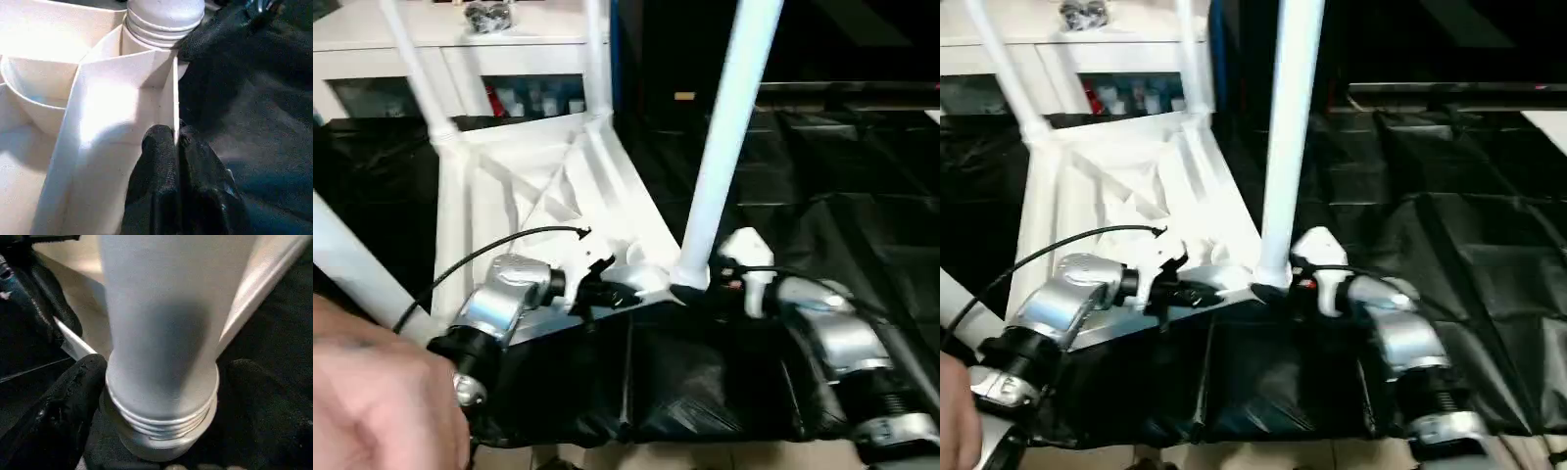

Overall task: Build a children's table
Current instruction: Rotate leg to tighten

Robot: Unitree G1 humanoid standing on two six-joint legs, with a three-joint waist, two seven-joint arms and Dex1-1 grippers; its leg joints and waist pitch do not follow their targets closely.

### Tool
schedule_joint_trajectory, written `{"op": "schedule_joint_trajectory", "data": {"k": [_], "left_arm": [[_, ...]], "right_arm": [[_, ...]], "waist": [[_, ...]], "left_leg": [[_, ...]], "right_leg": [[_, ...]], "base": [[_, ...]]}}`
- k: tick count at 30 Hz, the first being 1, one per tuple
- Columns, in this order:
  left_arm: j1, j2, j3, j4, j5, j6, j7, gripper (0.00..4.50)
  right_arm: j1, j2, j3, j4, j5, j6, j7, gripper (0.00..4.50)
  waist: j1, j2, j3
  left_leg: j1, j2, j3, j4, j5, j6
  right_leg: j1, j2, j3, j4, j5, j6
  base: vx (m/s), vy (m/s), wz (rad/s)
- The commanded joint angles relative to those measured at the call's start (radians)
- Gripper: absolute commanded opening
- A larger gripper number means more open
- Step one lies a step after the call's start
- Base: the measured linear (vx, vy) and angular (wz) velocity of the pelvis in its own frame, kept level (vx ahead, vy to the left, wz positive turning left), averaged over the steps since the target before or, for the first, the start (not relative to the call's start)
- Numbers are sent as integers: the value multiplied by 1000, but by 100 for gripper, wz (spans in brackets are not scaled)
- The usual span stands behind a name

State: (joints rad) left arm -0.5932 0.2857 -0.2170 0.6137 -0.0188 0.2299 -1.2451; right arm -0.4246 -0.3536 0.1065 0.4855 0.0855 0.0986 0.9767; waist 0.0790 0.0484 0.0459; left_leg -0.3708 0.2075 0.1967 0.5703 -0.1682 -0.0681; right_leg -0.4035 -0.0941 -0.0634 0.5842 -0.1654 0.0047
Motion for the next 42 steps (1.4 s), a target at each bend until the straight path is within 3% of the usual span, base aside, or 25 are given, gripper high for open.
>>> {"op": "schedule_joint_trajectory", "data": {"k": [1, 3, 5, 6, 9, 10, 12, 13, 16, 21, 23, 24, 26, 27, 28, 29, 34, 35, 39, 40, 42], "left_arm": [[-4, -2, -33, -29, -38, -29, -103, 0], [-4, 6, -34, -24, -35, -36, -109, 0], [-7, 11, -35, -18, -36, -41, -113, 0], [-10, 13, -37, -12, -34, -45, -113, 0], [-15, 20, -33, -5, -34, -49, -118, 0], [-16, 23, -33, 1, -32, -52, -117, 0], [-18, 27, -31, 4, -32, -53, -119, 0], [-19, 29, -31, 5, -33, -54, -119, 0], [-11, 36, -28, -1, -39, -48, -118, 0], [2, 49, -30, -11, -43, -47, -120, 0], [6, 48, -25, -10, -41, -36, -99, 0], [7, 45, -27, -8, -38, -36, -92, 0], [1, 24, -20, 8, -23, -19, -28, 0], [1, 24, -20, 8, -23, -19, -28, 0], [2, -7, -12, 12, -11, -2, 47, 0], [4, -44, -3, 7, -10, 20, 112, 0], [-1, -122, 6, 12, -4, 37, 223, 0], [1, -154, 4, 9, -2, 41, 257, 0], [13, -190, -19, -12, 6, 46, 283, 0], [19, -179, -26, -24, 13, 40, 266, 0], [25, -156, -30, -33, 16, 28, 243, 0]], "right_arm": [[-20, -12, 21, 9, -4, -19, 33, 446], [-28, -8, 30, 22, -10, -19, 41, 446], [-48, 2, 34, 54, -11, -27, 47, 446], [-60, 6, 37, 71, -12, -32, 54, 446], [-91, 25, 53, 116, -16, -37, 72, 446], [-99, 30, 59, 129, -18, -39, 77, 446], [-115, 40, 65, 148, -18, -43, 83, 418], [-121, 44, 63, 155, -11, -43, 89, 410], [-128, 58, 62, 170, 1, -49, 103, 392], [-123, 76, 62, 180, 1, -70, 95, 362], [-109, 97, 58, 174, -1, -76, 62, 348], [-102, 104, 59, 172, -6, -78, 43, 341], [-85, 127, 58, 170, -33, -81, -46, 327], [-85, 127, 58, 170, -33, -81, -46, 319], [-62, 170, 49, 163, -57, -72, -166, 303], [-39, 215, 32, 148, -52, -47, -243, 303], [-18, 299, 21, 150, -60, -33, -375, 275], [-26, 331, 23, 167, -75, -39, -435, 275], [-36, 372, 52, 161, -108, -60, -493, 275], [-25, 369, 42, 139, -97, -65, -480, 307], [-15, 351, 29, 119, -79, -65, -454, 340]], "waist": [[0, -3, -68], [3, -2, -68], [7, -13, -68], [8, -8, -67], [5, -9, -65], [3, -16, -65], [6, -21, -63], [7, -16, -63], [6, -21, -60], [3, -18, -60], [-2, -16, -59], [-4, -23, -58], [-8, -20, -57], [-9, -13, -56], [-15, -11, -55], [-16, -17, -55], [-19, -21, -51], [-19, -17, -50], [-24, -18, -49], [-24, -24, -49], [-22, -21, -51]], "left_leg": [[13, 20, -6, -54, -225, 69], [14, 20, -5, -54, -224, 69], [15, 21, -5, -54, -227, 65], [12, 21, -6, -55, -225, 63], [12, 22, -7, -56, -234, 56], [12, 20, -6, -56, -238, 54], [11, 21, -6, -57, -233, 56], [12, 21, -7, -57, -237, 53], [10, 21, -9, -59, -247, 47], [9, 20, -10, -59, -249, 42], [12, 20, -9, -60, -266, 37], [11, 20, -9, -61, -265, 36], [13, 21, -10, -61, -276, 32], [14, 21, -11, -62, -280, 27], [14, 20, -11, -65, -295, 15], [19, 19, -12, -65, -305, 8], [20, 15, -16, -69, -344, 10], [21, 14, -16, -69, -353, 8], [23, 12, -20, -70, -384, 4], [21, 11, -20, -70, -382, 12], [19, 13, -20, -72, -368, 17]], "right_leg": [[49, -38, 29, -58, -167, -263], [48, -38, 30, -58, -167, -265], [47, -40, 30, -57, -183, -267], [48, -41, 30, -56, -195, -266], [48, -41, 30, -58, -212, -257], [48, -41, 29, -58, -217, -256], [48, -44, 31, -58, -237, -251], [47, -45, 31, -59, -253, -247], [49, -46, 31, -60, -282, -235], [47, -46, 31, -60, -294, -232], [44, -45, 32, -62, -300, -234], [45, -44, 32, -62, -304, -232], [42, -45, 32, -64, -326, -228], [40, -45, 33, -64, -332, -227], [40, -44, 34, -69, -348, -218], [36, -45, 35, -71, -366, -214], [32, -46, 35, -83, -464, -170], [31, -46, 35, -85, -481, -164], [26, -47, 32, -98, -560, -119], [26, -48, 33, -99, -566, -113], [26, -47, 34, -99, -545, -111]], "base": [[0, 0, 0], [0, 0, 0], [0, 0, 0], [0, 0, 0], [0, 0, 0], [0, 0, 0], [0, 0, 0], [0, 0, 0], [0, 0, 0], [0, 0, 0], [0, 0, 0], [0, 0, 0], [0, 0, 0], [0, 0, 0], [0, 0, 0], [0, 0, 0], [0, 0, 0], [0, 0, 0], [0, 0, 0], [0, 0, 0], [0, 0, 0]]}}
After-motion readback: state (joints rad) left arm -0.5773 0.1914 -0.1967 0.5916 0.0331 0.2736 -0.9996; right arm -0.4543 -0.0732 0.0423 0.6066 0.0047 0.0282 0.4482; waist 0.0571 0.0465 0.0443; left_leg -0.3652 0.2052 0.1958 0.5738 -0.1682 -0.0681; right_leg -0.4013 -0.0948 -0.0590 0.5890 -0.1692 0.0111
